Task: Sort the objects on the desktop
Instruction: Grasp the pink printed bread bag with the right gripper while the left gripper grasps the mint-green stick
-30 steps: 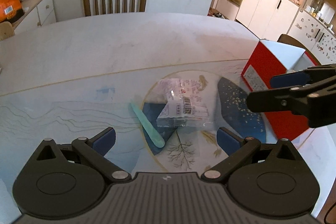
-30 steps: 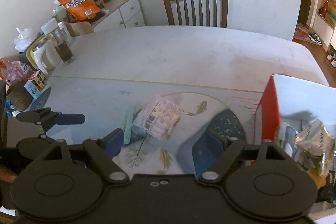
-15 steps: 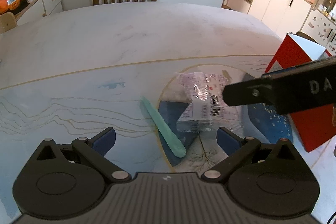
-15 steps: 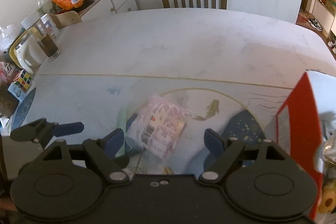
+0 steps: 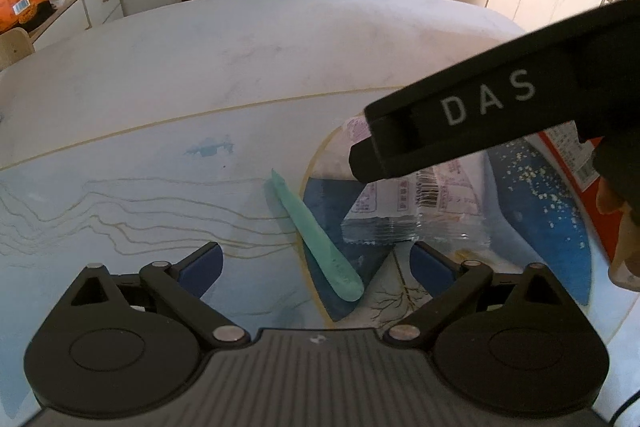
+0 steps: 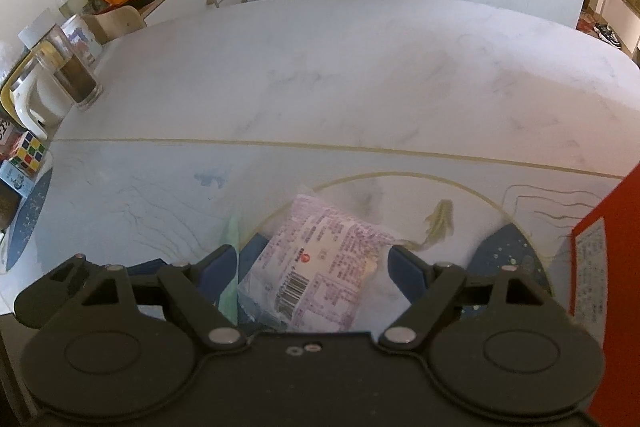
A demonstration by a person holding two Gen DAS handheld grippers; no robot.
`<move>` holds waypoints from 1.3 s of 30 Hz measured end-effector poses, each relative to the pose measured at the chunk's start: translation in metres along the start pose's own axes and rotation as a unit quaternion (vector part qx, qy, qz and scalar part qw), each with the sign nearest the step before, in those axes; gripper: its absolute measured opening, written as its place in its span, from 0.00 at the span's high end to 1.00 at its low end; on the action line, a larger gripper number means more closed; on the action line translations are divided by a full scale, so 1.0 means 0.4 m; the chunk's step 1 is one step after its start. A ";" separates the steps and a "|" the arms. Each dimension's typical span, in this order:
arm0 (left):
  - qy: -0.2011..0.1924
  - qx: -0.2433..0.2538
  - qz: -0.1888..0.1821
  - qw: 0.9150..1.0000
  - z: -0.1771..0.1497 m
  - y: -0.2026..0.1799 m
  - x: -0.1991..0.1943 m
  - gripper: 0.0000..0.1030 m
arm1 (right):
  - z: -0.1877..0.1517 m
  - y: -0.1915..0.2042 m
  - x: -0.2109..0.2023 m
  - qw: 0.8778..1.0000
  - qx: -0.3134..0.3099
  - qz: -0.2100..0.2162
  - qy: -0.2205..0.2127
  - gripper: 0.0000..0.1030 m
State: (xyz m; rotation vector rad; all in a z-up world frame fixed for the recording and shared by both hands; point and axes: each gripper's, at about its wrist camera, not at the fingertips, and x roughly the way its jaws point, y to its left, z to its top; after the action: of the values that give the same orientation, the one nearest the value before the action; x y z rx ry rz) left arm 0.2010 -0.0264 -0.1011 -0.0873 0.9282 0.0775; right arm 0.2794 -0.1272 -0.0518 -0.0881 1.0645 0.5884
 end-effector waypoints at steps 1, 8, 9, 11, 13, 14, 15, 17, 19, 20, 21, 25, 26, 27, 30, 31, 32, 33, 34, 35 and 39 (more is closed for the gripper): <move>0.002 0.001 0.000 1.000 -0.002 0.001 0.004 0.04 | 0.000 0.001 0.004 1.000 0.000 0.000 0.002 0.19; -0.004 0.023 0.015 1.000 -0.011 -0.016 0.011 0.04 | 0.001 -0.007 0.039 1.000 0.008 -0.011 0.013 0.21; -0.004 0.023 0.016 1.000 -0.011 -0.016 0.011 0.04 | 0.001 -0.007 0.043 1.000 0.007 -0.013 0.014 0.21; -0.005 0.025 0.016 1.000 -0.009 -0.017 0.011 0.03 | -0.003 -0.007 0.050 1.000 0.002 -0.018 0.019 0.23; -0.005 0.025 0.015 1.000 -0.007 -0.016 0.013 0.03 | -0.006 -0.008 0.058 0.999 0.001 -0.020 0.026 0.23; -0.005 0.026 0.014 1.000 -0.006 -0.015 0.015 0.03 | -0.009 -0.011 0.061 0.999 0.003 -0.020 0.028 0.23; -0.005 0.027 0.013 1.000 -0.005 -0.014 0.018 0.03 | -0.009 -0.012 0.060 0.999 0.001 -0.021 0.027 0.23; -0.004 0.028 0.011 1.000 -0.002 -0.012 0.018 0.04 | -0.008 -0.013 0.059 0.999 -0.005 -0.024 0.026 0.25; -0.006 0.028 0.010 1.000 -0.002 -0.010 0.017 0.06 | -0.008 -0.016 0.058 0.999 -0.010 -0.027 0.027 0.30; -0.006 0.030 0.009 0.999 -0.001 -0.009 0.017 0.07 | -0.009 -0.019 0.056 0.999 -0.014 -0.031 0.026 0.32; -0.006 0.031 0.008 0.999 0.001 -0.010 0.017 0.07 | -0.008 -0.023 0.054 0.999 -0.016 -0.033 0.025 0.34; -0.006 0.034 0.006 0.999 0.014 -0.011 0.014 0.21 | -0.011 -0.039 0.047 0.999 -0.019 -0.045 0.025 0.39; -0.007 0.035 0.006 0.999 0.017 -0.013 0.012 0.27 | -0.011 -0.043 0.046 0.998 -0.018 -0.046 0.025 0.40; -0.008 0.036 0.005 0.999 0.021 -0.014 0.010 0.31 | -0.013 -0.046 0.045 0.998 -0.016 -0.047 0.025 0.40; -0.008 0.035 0.005 0.999 0.030 -0.015 0.004 0.47 | -0.019 -0.050 0.040 0.998 -0.014 -0.047 0.026 0.41; -0.008 0.033 0.006 0.999 0.033 -0.014 0.003 0.54 | -0.021 -0.052 0.039 0.998 -0.014 -0.047 0.026 0.42; -0.009 0.032 0.007 0.999 0.036 -0.012 0.001 0.63 | -0.023 -0.053 0.036 0.998 -0.013 -0.047 0.027 0.42; -0.009 0.029 0.008 1.000 0.040 -0.009 0.000 0.67 | -0.025 -0.054 0.034 0.998 -0.012 -0.047 0.027 0.42; -0.008 0.026 0.009 1.000 0.042 -0.006 0.000 0.71 | -0.025 -0.055 0.032 0.998 -0.011 -0.046 0.028 0.43; -0.007 0.025 0.009 1.000 0.045 -0.003 -0.001 0.74 | -0.029 -0.056 0.029 0.998 -0.010 -0.046 0.029 0.43; -0.004 0.019 0.011 1.000 0.057 0.008 0.001 0.85 | -0.032 -0.060 0.024 0.999 -0.007 -0.043 0.033 0.46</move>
State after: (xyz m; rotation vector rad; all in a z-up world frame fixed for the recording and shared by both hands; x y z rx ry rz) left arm 0.2190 -0.0209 -0.0879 -0.0420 0.9229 0.0815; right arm 0.2844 -0.1481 -0.0713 -0.1658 1.1142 0.5173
